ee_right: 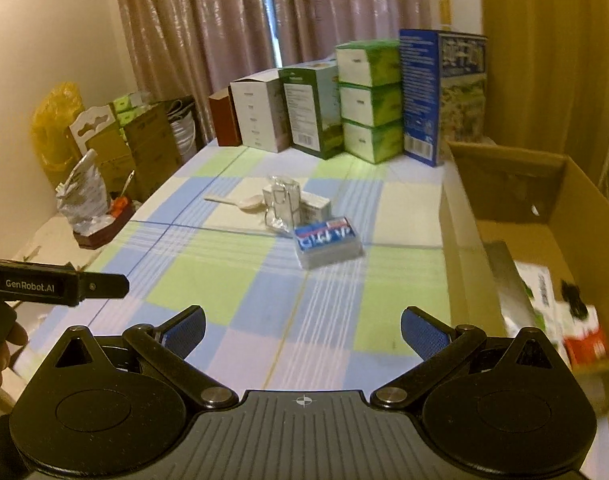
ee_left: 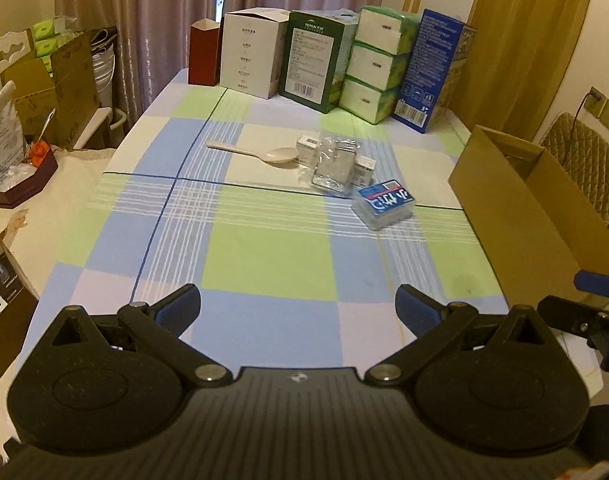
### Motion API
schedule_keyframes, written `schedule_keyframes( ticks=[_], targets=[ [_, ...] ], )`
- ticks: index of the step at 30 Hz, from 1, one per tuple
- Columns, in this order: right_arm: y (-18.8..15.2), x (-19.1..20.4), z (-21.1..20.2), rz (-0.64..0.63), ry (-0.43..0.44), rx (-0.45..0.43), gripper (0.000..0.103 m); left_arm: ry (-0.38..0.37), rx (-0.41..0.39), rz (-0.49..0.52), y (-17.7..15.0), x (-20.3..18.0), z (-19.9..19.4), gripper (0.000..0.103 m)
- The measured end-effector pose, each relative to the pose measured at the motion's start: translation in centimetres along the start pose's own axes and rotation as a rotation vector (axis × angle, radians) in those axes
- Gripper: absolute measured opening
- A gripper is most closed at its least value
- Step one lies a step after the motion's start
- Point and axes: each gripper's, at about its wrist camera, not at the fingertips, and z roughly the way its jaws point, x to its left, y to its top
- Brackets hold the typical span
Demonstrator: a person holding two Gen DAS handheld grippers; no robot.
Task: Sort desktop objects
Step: 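Withdraw both open grippers from the box back over the table, then grasp the blue-lidded floss case with the right gripper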
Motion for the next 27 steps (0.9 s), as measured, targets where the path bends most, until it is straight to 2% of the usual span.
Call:
schedule_keyframes(
  ticks=[5,13,21,23,25,27],
  targets=[
    [0.8,-0.2,4.0,-0.041,-0.017,-0.019,0.101,-0.008,0.003,0.026,1.0,0.6,3.4,0.102],
    [1.1,-1.8,11.0,-0.077,-0.031,-0.030,0.101,0.033,-0.050,0.118,3.0,0.5,9.7,0.102],
    [1.2,-2.6,16.8,-0.091,-0.039,-0.026,0.101,-0.004,-0.075,0.122,3.9,1.4,14.9,0.102],
    [1.4,-2.5,17.9,-0.107,-0.036,-0.028,0.101,-0.018,-0.059,0.082,4.4,1.8,16.2,0.102],
    [1.6,-2.6,19.0,-0.124,-0.043,-0.031,0.101,-0.051,-0.081,0.041,4.9,2.2,17.0,0.102],
    [1.9,-2.7,19.9,-0.128,-0.051,-0.036,0.101,-0.067,-0.110,0.065,5.4,2.0,17.9,0.102]
  ],
)
